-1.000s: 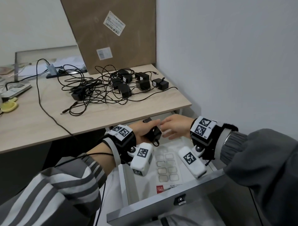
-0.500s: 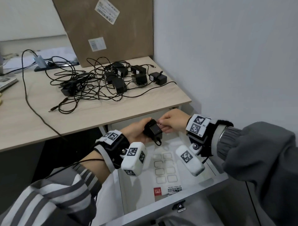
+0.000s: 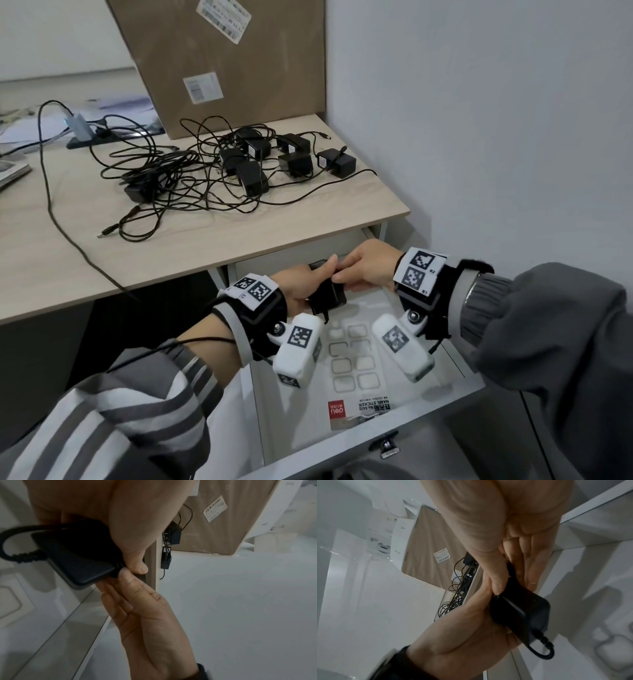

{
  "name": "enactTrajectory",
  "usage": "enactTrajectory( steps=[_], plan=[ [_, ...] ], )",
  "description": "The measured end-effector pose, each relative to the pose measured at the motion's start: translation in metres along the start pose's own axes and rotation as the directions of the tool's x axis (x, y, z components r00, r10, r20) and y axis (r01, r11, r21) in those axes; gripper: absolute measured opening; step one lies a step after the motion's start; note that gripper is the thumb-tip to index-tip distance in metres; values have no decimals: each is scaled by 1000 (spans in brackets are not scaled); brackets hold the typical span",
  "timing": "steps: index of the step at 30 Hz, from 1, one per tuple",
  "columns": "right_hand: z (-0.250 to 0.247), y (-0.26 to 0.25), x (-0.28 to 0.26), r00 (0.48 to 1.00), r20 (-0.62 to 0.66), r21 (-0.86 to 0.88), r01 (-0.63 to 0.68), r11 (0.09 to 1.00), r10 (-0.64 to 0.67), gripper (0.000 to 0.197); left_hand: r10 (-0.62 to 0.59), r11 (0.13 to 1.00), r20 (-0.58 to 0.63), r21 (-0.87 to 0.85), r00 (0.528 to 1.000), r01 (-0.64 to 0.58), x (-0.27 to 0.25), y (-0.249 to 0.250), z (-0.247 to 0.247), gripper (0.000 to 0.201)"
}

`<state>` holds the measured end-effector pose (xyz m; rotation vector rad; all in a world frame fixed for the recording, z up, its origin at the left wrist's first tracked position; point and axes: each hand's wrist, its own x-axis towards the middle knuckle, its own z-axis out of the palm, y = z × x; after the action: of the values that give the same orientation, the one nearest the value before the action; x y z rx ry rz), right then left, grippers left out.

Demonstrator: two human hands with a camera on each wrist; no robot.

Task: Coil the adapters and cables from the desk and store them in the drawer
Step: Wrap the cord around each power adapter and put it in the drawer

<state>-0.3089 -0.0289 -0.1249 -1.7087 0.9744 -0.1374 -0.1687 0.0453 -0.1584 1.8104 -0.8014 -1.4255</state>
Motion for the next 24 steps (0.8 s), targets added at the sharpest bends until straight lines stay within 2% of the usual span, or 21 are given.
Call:
enactTrajectory(
  steps=[3, 6, 7, 9, 12, 14, 17, 18, 21, 24],
  plan=[
    [-3, -3, -1, 1000, -12, 15, 18, 1000, -18, 32, 35, 998, 26, -55, 999, -34, -1, 3, -3, 67],
    [-4, -6, -1, 998, -51, -2, 26, 1000, -27, 29, 35, 997, 36, -64, 999, -33, -1, 5, -9, 83],
    [-5, -6, -1, 997, -76, 0, 27, 1000, -27, 28, 49, 993, 51, -113, 998, -43, -2, 5, -9, 80],
    [-10, -5, 0, 995, -101, -5, 13, 1000, -14, 27, 74, 970, 75, -238, 994, -55, 0, 2, -13, 58],
    [-18, -4, -3, 999, -11, 122, -31, 992, 32, 26, 81, 947, 88, -317, 993, -49, 2, -3, -21, 30],
    [-19, -3, -4, 997, 42, 179, -77, 981, 70, 27, 70, 946, 103, -321, 992, -33, -1, -4, -21, 26],
    [-16, -1, -3, 994, 19, 193, -108, 975, 107, 29, 47, 953, 70, -302, 996, -24, 4, -7, -14, 32],
    [-16, 0, -2, 992, 3, 208, -120, 971, 122, 27, 27, 949, 52, -314, 998, -9, 6, -6, -10, 33],
    [-17, 2, -2, 985, -34, 262, -156, 952, 171, 11, -23, 955, 30, -294, 999, 31, 8, -2, -1, 14],
    [-21, 7, 0, 982, -46, 230, -167, 959, 182, 7, -23, 958, 65, -283, 998, 41, 8, 1, 6, 21]
  ],
)
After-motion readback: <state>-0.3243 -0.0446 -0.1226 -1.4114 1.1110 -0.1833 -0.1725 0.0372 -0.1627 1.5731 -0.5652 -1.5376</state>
